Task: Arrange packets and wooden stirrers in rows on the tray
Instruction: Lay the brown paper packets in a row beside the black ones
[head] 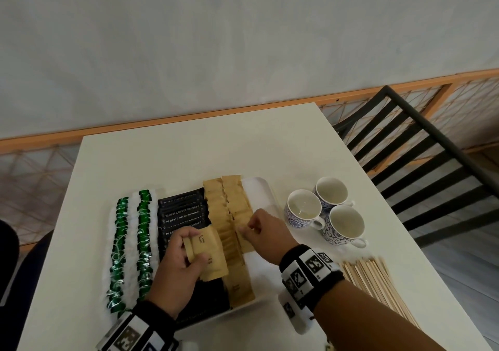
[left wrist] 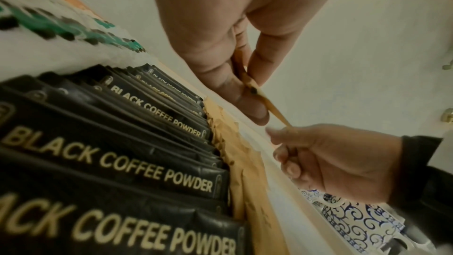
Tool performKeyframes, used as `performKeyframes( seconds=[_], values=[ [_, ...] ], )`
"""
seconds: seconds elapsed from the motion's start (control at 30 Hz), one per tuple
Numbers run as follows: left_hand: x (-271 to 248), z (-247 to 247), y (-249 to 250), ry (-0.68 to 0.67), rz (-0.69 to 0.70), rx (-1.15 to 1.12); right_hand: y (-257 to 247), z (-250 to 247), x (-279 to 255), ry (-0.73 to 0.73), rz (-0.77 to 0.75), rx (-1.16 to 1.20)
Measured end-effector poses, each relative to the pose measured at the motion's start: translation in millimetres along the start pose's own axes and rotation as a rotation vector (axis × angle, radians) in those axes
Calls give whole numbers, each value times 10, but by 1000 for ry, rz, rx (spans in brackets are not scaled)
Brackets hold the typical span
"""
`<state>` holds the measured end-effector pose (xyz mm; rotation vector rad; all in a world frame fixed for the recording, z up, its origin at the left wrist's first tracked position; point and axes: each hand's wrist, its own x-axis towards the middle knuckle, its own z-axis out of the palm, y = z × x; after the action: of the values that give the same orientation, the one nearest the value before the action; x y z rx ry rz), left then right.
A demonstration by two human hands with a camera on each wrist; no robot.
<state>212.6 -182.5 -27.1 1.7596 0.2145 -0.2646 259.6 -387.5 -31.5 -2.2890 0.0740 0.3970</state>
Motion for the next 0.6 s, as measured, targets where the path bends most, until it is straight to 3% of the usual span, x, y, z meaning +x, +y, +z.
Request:
performKeyframes(
  seconds=[0.13, 0.27, 0.47, 0.6],
  values=[
    [-30, 68, 51, -53, -6, -38, -100, 45, -110, -159, -114, 169],
    [-51, 129, 34, -143, 28, 57, -61, 142, -163, -184, -140, 323],
    [-67, 120, 44, -187, 33, 160, -63, 49, -205, -240, -91, 239],
    [-72, 134, 47, -213, 42, 220, -59, 28, -282, -326, -73, 328]
  ],
)
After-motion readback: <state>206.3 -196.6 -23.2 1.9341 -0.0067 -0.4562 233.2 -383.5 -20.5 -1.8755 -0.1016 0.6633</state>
